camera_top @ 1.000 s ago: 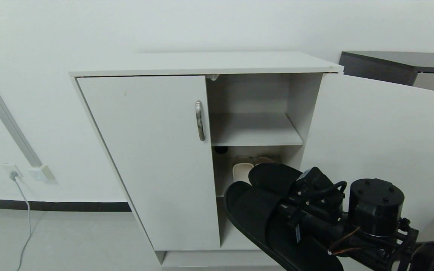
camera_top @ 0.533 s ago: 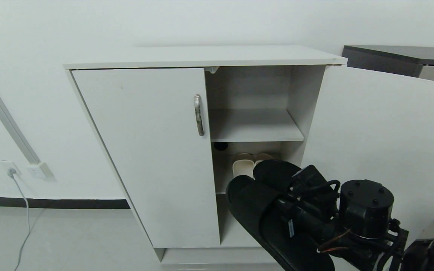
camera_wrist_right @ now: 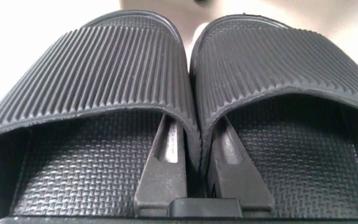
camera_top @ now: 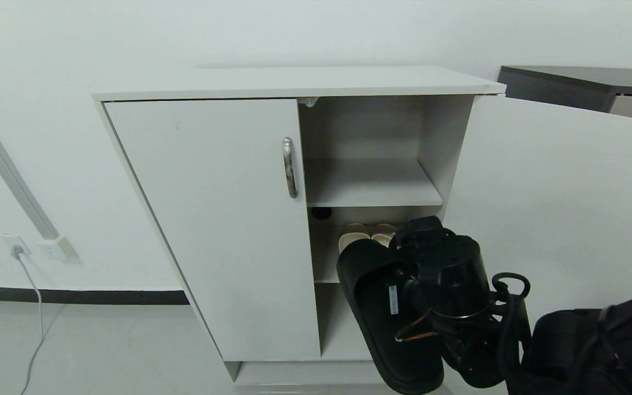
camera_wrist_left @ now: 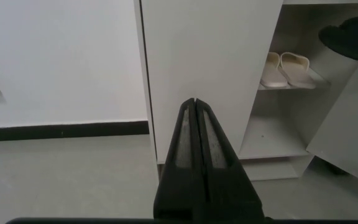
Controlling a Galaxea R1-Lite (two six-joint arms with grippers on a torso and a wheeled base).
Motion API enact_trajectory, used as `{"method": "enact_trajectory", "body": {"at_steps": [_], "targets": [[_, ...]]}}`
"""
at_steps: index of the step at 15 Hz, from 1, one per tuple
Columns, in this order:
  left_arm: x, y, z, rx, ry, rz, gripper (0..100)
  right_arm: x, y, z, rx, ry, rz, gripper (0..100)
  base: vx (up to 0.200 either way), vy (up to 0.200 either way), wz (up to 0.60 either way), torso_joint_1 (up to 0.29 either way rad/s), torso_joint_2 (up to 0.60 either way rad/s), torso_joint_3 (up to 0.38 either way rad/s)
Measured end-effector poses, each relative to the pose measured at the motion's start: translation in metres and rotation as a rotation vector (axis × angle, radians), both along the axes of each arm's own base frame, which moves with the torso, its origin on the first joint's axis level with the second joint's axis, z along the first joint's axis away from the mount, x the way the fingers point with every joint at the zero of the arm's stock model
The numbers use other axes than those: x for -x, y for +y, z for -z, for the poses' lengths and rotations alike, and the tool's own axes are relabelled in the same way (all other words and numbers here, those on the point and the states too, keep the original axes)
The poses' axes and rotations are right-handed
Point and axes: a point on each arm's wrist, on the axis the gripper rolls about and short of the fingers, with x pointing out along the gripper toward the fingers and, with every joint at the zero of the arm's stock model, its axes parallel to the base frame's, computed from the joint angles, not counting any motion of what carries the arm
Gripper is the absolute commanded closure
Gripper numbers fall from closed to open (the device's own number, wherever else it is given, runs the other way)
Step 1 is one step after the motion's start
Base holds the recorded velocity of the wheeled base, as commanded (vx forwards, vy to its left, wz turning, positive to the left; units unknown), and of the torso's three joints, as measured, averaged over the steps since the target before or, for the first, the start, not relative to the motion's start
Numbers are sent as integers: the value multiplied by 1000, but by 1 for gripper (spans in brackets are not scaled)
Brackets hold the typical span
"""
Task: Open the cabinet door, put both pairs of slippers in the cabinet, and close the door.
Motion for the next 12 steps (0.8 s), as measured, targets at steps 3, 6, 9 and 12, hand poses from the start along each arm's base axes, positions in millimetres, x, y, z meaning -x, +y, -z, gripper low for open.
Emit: {"method": "enact_trajectory", "body": {"at_steps": [3, 6, 9, 12], "targets": [[0, 0, 0, 0, 0, 0, 100, -2, 13, -28, -34, 7, 99, 100, 0, 0, 0, 0, 0, 0], [0, 0, 0, 0, 0, 0, 100, -11, 25, -52, -79, 17, 136, 100, 0, 0, 0, 0, 0, 0], [0, 0, 0, -1, 0, 0, 100, -26, 31, -60, -89, 14, 166, 100, 0, 0, 0, 0, 0, 0], [0, 0, 0, -2, 0, 0, 100, -38, 35, -55, -43, -8, 219, 100, 0, 0, 0, 0, 0, 0]]}}
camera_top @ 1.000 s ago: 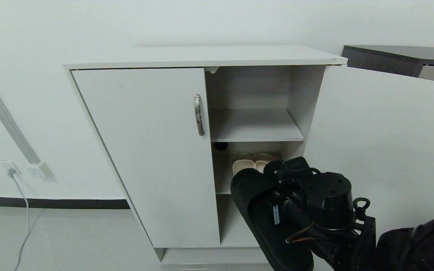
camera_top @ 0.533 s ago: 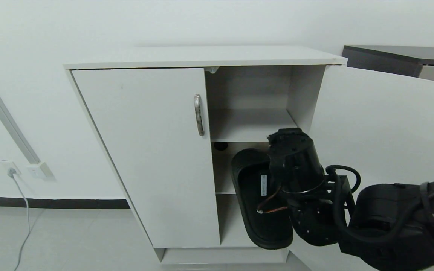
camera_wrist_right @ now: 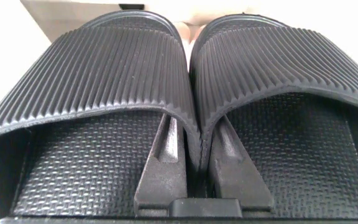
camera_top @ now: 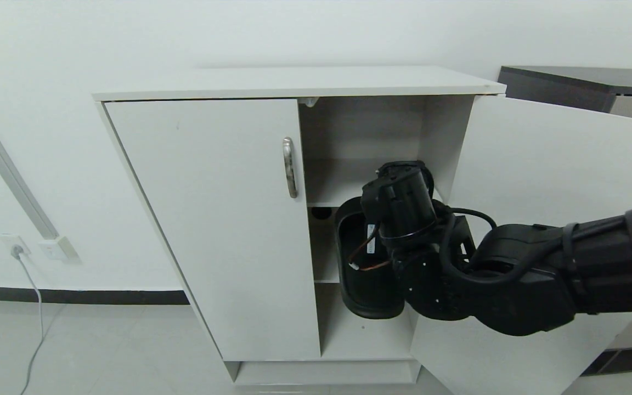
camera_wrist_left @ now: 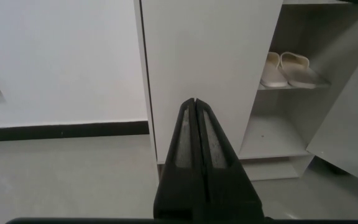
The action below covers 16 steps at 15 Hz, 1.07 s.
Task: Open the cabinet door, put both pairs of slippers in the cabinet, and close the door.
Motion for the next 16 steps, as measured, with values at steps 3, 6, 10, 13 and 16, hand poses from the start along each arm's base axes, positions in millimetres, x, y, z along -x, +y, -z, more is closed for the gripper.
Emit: {"method": "enact_trajectory", "body": {"at_steps": [3, 6, 10, 13, 16], "targets": [[0, 0, 0, 0, 0, 0, 100, -7, 5, 3, 19, -6, 5, 100, 0, 0, 0, 0, 0, 0], [0, 0, 0, 1, 0, 0, 100, -10, 8, 1, 9, -16, 5, 100, 0, 0, 0, 0, 0, 0], [0, 0, 0, 1, 0, 0, 100, -13, 11, 0, 13, -23, 1, 100, 0, 0, 0, 0, 0, 0], [0, 0, 0, 1, 0, 0, 100, -13, 11, 0, 12, -23, 3, 100, 200, 0, 0, 2, 2, 4], [0, 0, 0, 1, 0, 0, 100, -14, 11, 0, 11, -23, 3, 100, 200, 0, 0, 1, 4, 2]]}}
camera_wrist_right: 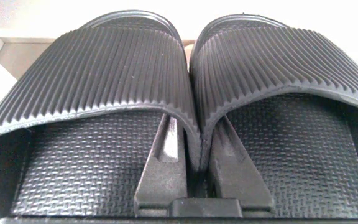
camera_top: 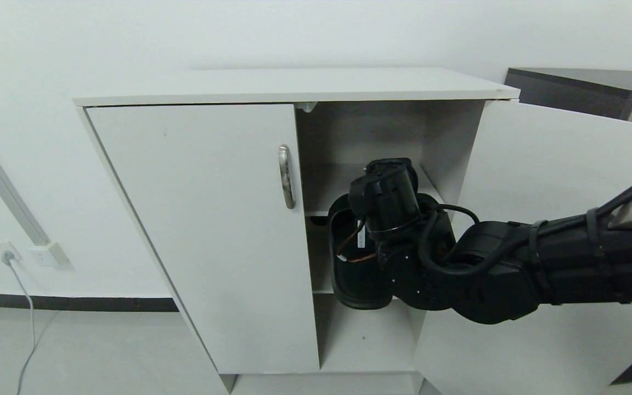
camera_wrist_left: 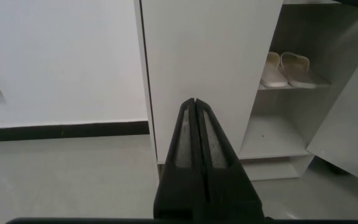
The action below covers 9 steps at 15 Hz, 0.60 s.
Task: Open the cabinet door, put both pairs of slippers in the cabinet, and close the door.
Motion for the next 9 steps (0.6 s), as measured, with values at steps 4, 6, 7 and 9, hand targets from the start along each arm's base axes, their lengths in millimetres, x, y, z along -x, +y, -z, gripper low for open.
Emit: {"method": "enact_trajectory", "body": {"at_steps": [4, 6, 7, 9], "targets": [[0, 0, 0, 0, 1, 0, 100, 1, 1, 1, 3, 2, -2, 100, 200, 0, 0, 0, 1, 4], [0, 0, 0, 0, 0, 1, 100, 0, 0, 1, 3, 2, 0, 100, 200, 0, 0, 5, 2, -2], [0, 0, 0, 0, 0, 0, 100, 0, 0, 1, 0, 0, 1, 100, 0, 0, 0, 0, 0, 0], [0, 0, 0, 0, 0, 0, 100, -2, -1, -1, -5, -2, -3, 100, 0, 0, 0, 0, 0, 0]]}}
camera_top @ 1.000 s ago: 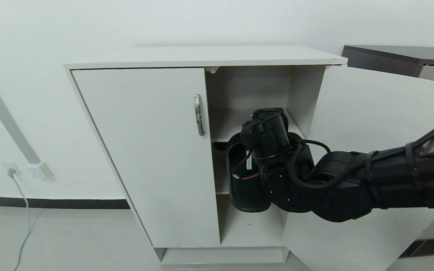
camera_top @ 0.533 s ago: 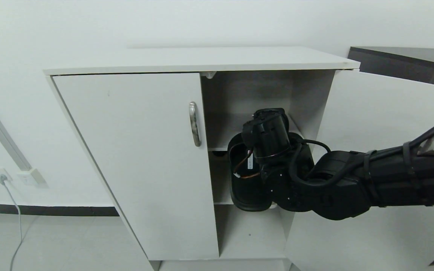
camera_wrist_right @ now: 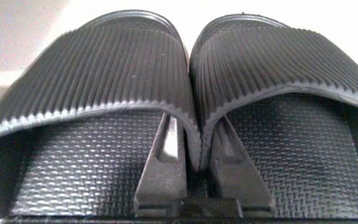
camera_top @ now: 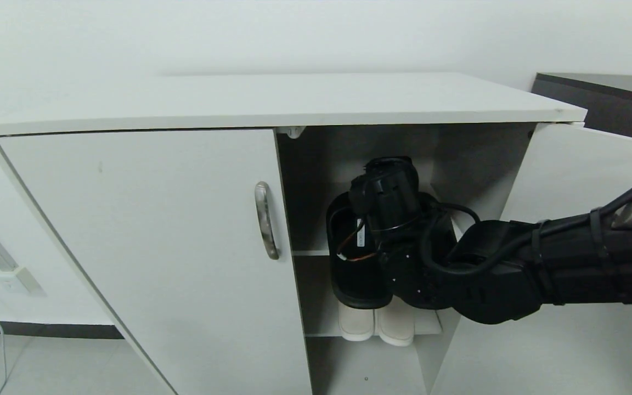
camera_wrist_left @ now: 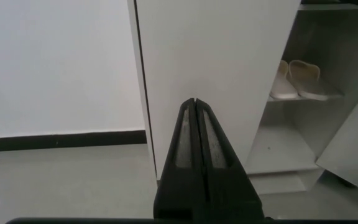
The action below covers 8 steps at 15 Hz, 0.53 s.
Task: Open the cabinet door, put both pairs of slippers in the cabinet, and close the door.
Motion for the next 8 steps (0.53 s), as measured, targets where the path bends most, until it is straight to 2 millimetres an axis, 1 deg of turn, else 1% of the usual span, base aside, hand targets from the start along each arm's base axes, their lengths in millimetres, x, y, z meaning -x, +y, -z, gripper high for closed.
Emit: {"method": "enact_trajectory", "body": {"at_steps": [1, 3, 6, 8], "targets": [[0, 0, 0, 0, 0, 0, 100, -2, -1, 0, 0, 3, -1, 100, 0, 0, 0, 0, 0, 0], [0, 0, 0, 0, 0, 0, 100, -8, -2, -7, -15, -1, -30, 100, 0, 0, 0, 0, 0, 0], [0, 0, 0, 1, 0, 0, 100, -30, -5, -9, -28, -16, 0, 100, 0, 0, 0, 0, 0, 0], [0, 0, 0, 1, 0, 0, 100, -42, -3, -8, -25, -26, 10, 100, 0, 0, 0, 0, 0, 0]]}}
